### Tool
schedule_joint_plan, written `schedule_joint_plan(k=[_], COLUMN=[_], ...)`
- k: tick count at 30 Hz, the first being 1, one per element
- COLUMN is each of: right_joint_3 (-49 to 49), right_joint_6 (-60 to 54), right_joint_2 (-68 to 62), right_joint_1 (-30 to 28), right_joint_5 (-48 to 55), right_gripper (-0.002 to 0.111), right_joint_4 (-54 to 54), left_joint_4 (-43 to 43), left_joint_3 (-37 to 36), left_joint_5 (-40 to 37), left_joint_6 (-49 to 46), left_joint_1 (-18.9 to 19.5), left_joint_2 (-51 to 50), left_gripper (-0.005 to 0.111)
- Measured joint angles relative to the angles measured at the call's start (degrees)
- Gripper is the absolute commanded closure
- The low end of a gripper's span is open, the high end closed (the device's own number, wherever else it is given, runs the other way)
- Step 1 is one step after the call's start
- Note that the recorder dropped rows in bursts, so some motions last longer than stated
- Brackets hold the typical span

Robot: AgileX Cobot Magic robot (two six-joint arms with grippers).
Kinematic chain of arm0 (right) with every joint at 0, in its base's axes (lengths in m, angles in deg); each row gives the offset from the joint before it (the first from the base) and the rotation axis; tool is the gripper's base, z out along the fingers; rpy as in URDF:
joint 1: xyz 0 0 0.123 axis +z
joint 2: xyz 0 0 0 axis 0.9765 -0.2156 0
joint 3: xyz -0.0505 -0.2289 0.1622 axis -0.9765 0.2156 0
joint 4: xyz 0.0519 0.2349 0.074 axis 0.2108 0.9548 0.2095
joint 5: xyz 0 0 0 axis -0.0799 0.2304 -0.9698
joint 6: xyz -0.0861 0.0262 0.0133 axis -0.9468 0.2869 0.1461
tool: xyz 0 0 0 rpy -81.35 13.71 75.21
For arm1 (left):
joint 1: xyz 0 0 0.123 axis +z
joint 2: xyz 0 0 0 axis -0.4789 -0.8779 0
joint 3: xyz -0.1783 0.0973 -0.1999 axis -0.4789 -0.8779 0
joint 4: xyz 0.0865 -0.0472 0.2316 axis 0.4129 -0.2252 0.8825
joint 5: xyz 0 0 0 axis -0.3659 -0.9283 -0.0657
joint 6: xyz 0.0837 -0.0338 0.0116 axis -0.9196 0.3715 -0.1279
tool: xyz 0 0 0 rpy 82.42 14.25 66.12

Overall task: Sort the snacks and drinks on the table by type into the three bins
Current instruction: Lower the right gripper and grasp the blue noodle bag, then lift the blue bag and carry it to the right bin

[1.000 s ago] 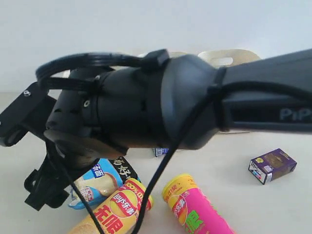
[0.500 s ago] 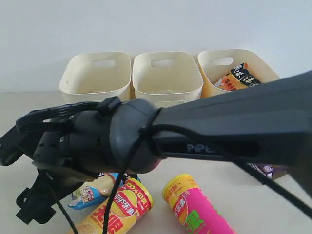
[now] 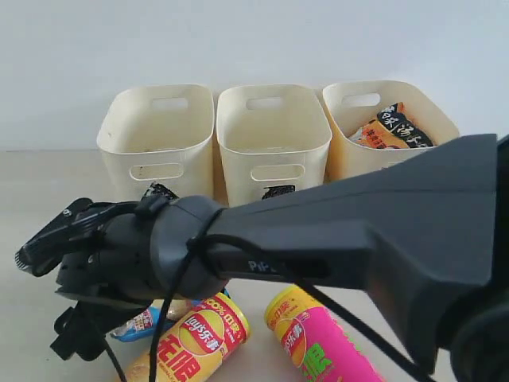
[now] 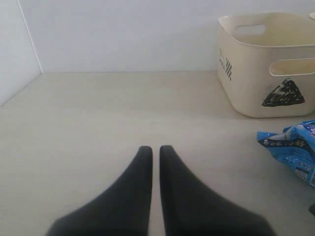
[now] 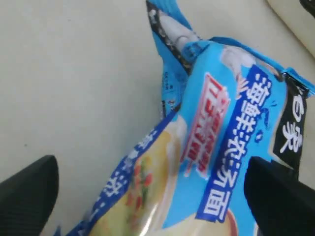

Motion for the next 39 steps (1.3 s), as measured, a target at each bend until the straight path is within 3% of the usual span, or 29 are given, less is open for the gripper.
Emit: schedule_joint_plan(k=[16, 20, 23, 25, 26, 39], right_joint_3=[-0.11, -0.34, -0.65, -0.74, -0.74, -0.63], right_joint_6=[1.05, 1.05, 1.05, 1.05, 1.05, -0.10], right_joint_2=[-2.00, -2.66, -3.18, -3.26, -3.26, 1.66], right_joint_1=[-3.17, -4.13, -4.48, -4.51, -4.51, -4.40], right_joint_5=[-2.77, -2.53, -1.87, -1.29, -1.14, 0.88], right_gripper=[0.016, 0.036, 0.067, 0.102, 0.107, 0.108], right_joint_4=[1.20, 0.73, 0.00, -0.41, -0.53, -1.68], left_joint_4=[0.00, 0.00, 0.00, 0.00, 0.00, 0.00], left_joint_3=[0.00, 0.00, 0.00, 0.00, 0.00, 0.00], left_joint_5=[0.00, 0.00, 0.00, 0.00, 0.00, 0.00], left_joint_6=[0.00, 0.00, 0.00, 0.00, 0.00, 0.00], left_joint_1=[0.00, 0.00, 0.00, 0.00, 0.00, 0.00], left_joint_2=[0.00, 0.00, 0.00, 0.00, 0.00, 0.00], left_gripper=[0.102, 0.102, 0.102, 0.102, 0.102, 0.102])
